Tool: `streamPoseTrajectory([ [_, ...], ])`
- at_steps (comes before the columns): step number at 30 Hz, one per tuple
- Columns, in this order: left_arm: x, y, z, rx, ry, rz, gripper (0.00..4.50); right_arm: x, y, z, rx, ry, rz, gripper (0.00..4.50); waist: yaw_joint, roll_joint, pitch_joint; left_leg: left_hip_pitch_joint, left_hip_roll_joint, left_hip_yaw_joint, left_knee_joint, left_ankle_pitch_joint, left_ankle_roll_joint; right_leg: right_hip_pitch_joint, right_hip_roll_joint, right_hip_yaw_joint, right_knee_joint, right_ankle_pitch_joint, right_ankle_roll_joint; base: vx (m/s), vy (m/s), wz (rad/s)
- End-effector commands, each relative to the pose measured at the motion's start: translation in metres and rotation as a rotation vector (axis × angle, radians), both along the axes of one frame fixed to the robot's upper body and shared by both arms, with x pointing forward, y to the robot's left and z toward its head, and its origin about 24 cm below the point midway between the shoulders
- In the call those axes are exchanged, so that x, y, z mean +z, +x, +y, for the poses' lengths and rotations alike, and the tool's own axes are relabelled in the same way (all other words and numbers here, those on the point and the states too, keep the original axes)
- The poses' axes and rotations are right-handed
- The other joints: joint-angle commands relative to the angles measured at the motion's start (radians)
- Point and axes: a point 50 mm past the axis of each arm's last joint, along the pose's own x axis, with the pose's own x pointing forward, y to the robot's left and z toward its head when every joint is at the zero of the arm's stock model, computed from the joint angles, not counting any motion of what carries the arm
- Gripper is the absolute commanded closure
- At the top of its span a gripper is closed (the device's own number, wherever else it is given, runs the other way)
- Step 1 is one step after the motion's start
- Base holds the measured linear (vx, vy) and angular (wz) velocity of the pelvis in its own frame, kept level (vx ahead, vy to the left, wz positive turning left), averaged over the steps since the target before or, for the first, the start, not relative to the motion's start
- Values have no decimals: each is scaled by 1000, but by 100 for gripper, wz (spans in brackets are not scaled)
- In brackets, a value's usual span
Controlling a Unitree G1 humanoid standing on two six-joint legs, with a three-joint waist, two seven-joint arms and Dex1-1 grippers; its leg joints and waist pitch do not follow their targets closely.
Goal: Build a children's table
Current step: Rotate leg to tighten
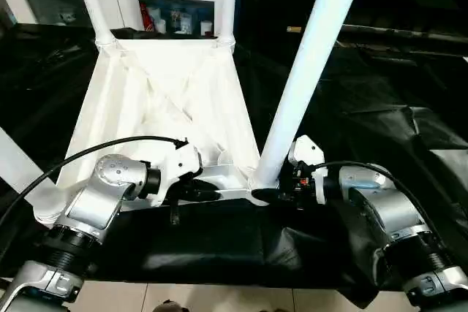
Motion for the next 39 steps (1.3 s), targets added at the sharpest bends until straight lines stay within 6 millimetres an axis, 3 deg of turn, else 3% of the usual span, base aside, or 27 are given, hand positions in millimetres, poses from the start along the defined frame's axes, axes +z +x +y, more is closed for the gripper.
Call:
streamPoseTrajectory([
  [1,-2,-4,-5,-15,-69,32,450,5,4,1,1,-7,-27,156,-2,-5,-53,13,43,-17,-56,-152,62,45,-65,46,-66,-148,-220,0,0,0],
  [2,-2,-4,-5,-14,-69,32,450,5,4,1,1,-5,-27,156,-2,-6,-54,12,43,-17,-56,-151,61,46,-65,46,-66,-146,-219,0,0,0],
  [3,-2,-4,-5,-14,-70,32,450,5,4,1,3,-2,-27,170,-2,-17,-55,12,43,-16,-55,-147,64,47,-65,46,-66,-144,-218,0,0,0],
  [5,-2,-5,-5,-14,-72,34,450,5,3,1,8,5,-22,172,-1,-10,-54,13,44,-17,-55,-143,67,45,-66,46,-65,-147,-217,0,0,0],
  [11,-4,-5,-7,-14,-74,41,450,2,1,2,-12,31,-9,178,-1,-11,-56,12,42,-16,-53,-131,69,47,-65,46,-62,-127,-222,0,0,0],
  [13,-8,-2,-10,28,-55,23,450,-2,5,3,-98,52,-4,178,-2,-9,-57,13,42,-15,-53,-129,68,45,-65,47,-62,-123,-226,0,0,0],
  [14,-15,6,-16,111,-25,-5,450,-9,13,5,-263,66,-8,178,-4,-8,-56,10,41,-16,-53,-137,60,45,-65,47,-63,-138,-223,0,0,0],
  [15,-16,7,-18,124,-25,-9,450,-10,15,5,-292,69,-9,178,-6,-9,-54,12,42,-16,-56,-143,53,44,-65,47,-67,-156,-220,0,0,0],
  [17,-19,13,-30,183,-31,-19,450,-15,21,11,-454,98,-1,178,-8,-11,-53,15,41,-20,-59,-189,18,44,-69,47,-77,-259,-190,0,0,0],
  [19,-21,15,-36,204,-28,-22,450,-17,23,16,-514,121,8,178,-11,-6,-50,17,40,-20,-62,-219,6,38,-69,49,-84,-309,-171,0,0,0],
  [23,-27,20,-73,282,-29,-14,450,-23,27,36,-711,118,12,178,-13,-4,-52,21,40,-24,-65,-246,-12,36,-69,50,-90,-347,-145,0,0,0],
  [27,-28,21,-86,280,-22,-25,450,-21,23,52,-667,162,17,178,-7,-5,-55,18,38,-21,-62,-207,13,41,-66,50,-85,-254,-151,0,0,0],
  [29,-26,23,-84,272,-22,-35,450,-14,22,53,-616,192,-7,108,-2,-5,-56,15,35,-20,-61,-184,32,44,-66,50,-82,-224,-151,0,0,0],
  [31,-25,23,-82,271,-22,-35,450,-12,22,53,-603,193,-19,106,-1,-4,-55,14,36,-20,-62,-193,37,44,-67,49,-85,-244,-149,0,0,0],
  [34,-24,23,-71,259,-16,-40,450,-4,21,47,-496,192,-42,67,0,-4,-56,15,38,-22,-63,-199,38,45,-67,48,-85,-257,-144,0,0,0],
  [38,-21,15,-50,163,-23,-20,450,7,10,25,-210,118,-84,59,3,-8,-56,8,38,-20,-58,-170,69,50,-66,47,-79,-194,-158,0,0,0],
  [39,-21,15,-49,159,-23,-19,450,7,10,25,-204,116,-85,59,3,-8,-54,8,39,-20,-58,-176,76,50,-67,47,-80,-205,-159,0,0,0],
])
